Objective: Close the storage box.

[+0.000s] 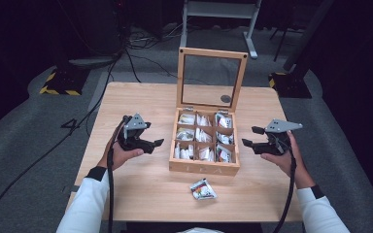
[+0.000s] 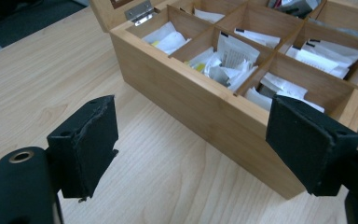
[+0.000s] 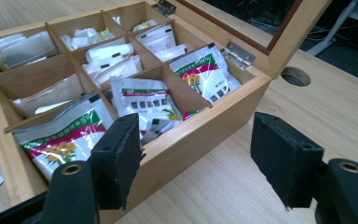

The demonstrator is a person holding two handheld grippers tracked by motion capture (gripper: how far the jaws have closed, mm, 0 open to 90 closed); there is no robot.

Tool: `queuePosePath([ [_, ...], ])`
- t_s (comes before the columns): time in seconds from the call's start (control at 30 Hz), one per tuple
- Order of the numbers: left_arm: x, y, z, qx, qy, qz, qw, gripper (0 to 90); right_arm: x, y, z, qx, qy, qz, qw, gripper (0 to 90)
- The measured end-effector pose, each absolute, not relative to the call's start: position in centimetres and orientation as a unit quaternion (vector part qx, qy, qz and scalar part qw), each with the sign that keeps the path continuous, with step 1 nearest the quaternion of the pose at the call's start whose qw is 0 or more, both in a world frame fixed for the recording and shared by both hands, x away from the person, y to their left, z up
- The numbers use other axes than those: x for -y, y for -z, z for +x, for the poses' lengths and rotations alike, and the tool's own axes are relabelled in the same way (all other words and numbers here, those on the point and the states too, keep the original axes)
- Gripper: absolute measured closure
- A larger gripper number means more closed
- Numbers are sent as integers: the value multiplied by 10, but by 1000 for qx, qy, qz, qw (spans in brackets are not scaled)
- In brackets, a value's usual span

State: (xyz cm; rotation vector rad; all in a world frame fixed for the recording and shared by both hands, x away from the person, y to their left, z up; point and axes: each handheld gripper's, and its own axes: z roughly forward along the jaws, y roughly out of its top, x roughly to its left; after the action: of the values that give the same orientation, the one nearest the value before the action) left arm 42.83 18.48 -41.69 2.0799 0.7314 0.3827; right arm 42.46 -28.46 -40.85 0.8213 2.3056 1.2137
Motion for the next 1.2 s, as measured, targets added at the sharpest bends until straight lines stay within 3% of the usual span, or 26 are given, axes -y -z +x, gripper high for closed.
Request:
queuePosePath([
  [0.53,-139,401,479,-306,-173,847,399,208,273,398,465,-803,-449,339,195,336],
  [1.2,-101,397,544,-376,-180,817,398,219,254,389,530,-792,-431,383,199,375],
])
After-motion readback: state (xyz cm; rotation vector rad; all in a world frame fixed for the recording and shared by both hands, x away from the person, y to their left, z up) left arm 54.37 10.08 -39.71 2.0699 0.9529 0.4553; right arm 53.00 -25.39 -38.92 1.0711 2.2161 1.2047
